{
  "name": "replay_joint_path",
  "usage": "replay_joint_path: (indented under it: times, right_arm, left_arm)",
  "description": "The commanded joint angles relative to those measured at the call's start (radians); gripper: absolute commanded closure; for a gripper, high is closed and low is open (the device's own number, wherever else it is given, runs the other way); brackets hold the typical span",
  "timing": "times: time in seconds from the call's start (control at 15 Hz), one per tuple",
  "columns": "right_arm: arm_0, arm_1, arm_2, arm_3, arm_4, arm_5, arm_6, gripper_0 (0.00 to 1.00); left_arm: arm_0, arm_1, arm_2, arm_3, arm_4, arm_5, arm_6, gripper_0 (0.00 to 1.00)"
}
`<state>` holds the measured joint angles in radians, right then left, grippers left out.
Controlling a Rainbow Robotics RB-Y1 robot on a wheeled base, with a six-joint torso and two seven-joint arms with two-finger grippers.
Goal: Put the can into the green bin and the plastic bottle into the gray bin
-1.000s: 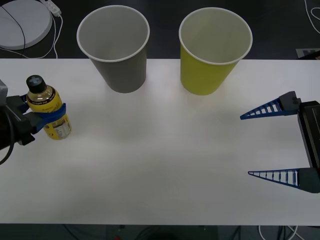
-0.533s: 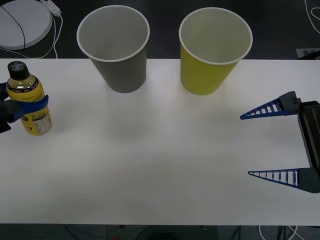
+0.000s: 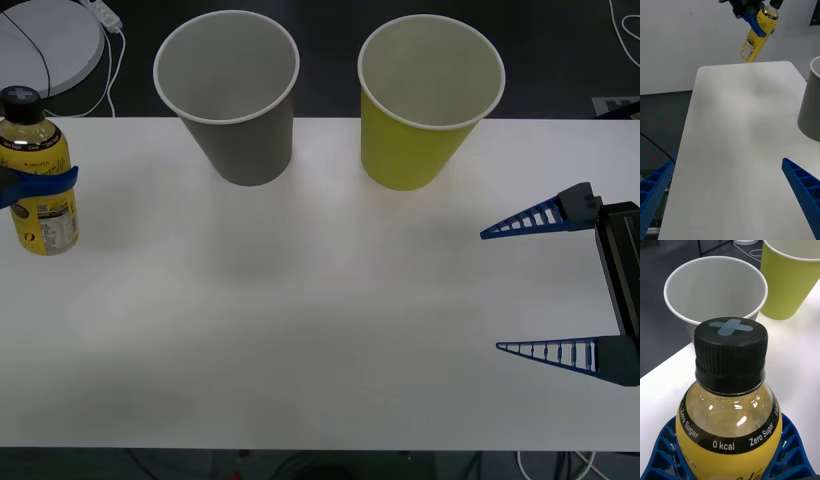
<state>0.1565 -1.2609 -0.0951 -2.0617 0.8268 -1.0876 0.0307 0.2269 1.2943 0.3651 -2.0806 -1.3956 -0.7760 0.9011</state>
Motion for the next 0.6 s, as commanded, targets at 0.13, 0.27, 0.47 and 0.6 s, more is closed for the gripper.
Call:
replay_joint_path:
  times: [0.13, 0.27, 0.47, 0.6]
  right_arm:
    - [0.0, 0.0, 0.0, 0.0, 0.0, 0.0, 0.0, 0.0]
    - [0.0, 0.0, 0.0, 0.0, 0.0, 0.0, 0.0, 0.0]
    - [0.0, 0.0, 0.0, 0.0, 0.0, 0.0, 0.0, 0.0]
    - [0.0, 0.0, 0.0, 0.0, 0.0, 0.0, 0.0, 0.0]
  left_arm:
    - [-0.11, 0.054, 0.0, 0.088, 0.049, -0.105, -0.01, 1.0]
    - [-0.167, 0.072, 0.0, 0.122, 0.063, -0.163, -0.007, 1.0]
    - [-0.265, 0.08, -0.022, 0.165, 0.055, -0.235, -0.007, 1.0]
    - [-0.337, 0.085, -0.074, 0.189, 0.046, -0.241, -0.01, 1.0]
